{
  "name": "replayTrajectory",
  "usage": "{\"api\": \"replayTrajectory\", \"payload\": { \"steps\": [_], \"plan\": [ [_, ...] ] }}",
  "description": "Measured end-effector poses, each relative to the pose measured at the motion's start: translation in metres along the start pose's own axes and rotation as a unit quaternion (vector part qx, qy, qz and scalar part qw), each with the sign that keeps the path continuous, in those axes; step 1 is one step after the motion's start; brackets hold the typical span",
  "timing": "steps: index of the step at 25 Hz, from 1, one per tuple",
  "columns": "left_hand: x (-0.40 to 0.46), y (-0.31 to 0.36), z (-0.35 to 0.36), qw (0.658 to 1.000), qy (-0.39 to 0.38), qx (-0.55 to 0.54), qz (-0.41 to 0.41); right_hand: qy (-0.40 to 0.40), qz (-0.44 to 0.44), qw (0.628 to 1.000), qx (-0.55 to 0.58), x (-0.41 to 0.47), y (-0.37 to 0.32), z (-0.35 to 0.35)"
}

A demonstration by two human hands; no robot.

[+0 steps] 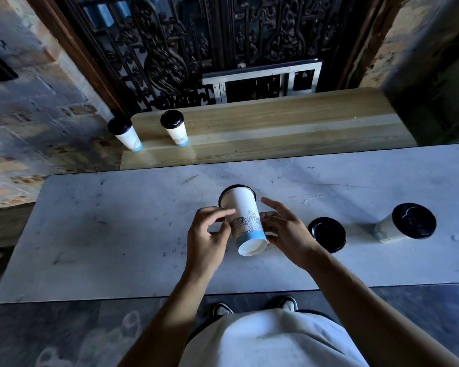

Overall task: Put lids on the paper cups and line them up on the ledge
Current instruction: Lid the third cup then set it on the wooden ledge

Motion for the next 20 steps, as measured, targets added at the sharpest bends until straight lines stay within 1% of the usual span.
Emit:
{"api": "replayTrajectory", "payload": {
  "steps": [7,11,14,20],
  "plan": [
    [-0.0015,-0.0026,-0.0007,0.999,-0.022,0.015,-0.028,-0.028,-0.006,0.999,0.033,-0.0018,-0.0022,-0.0024],
    [-0.0024,-0.0046,0.0016,0.996,-0.006,-0.043,-0.084,-0.036,0.0,0.999,0.041,-0.0029,-0.0039,-0.002],
    [-0.0034,-0.0084,0.0051,0.989,-0.009,-0.08,-0.126,-0.051,0.003,0.998,0.042,-0.0037,-0.0057,-0.0034],
    [-0.0036,-0.0088,0.0057,0.991,-0.022,-0.062,-0.118,-0.071,0.01,0.996,0.047,-0.0029,-0.0043,-0.0051]
  ]
}}
Point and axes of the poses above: each hand's wrist, its own x-axis towards the middle knuckle, its own z-axis out of the palm, y = z × x, the point moved 2 cm from there along x, towards the middle knuckle, and after that the axes turned 1 degree about y, right-handed, at the moved point
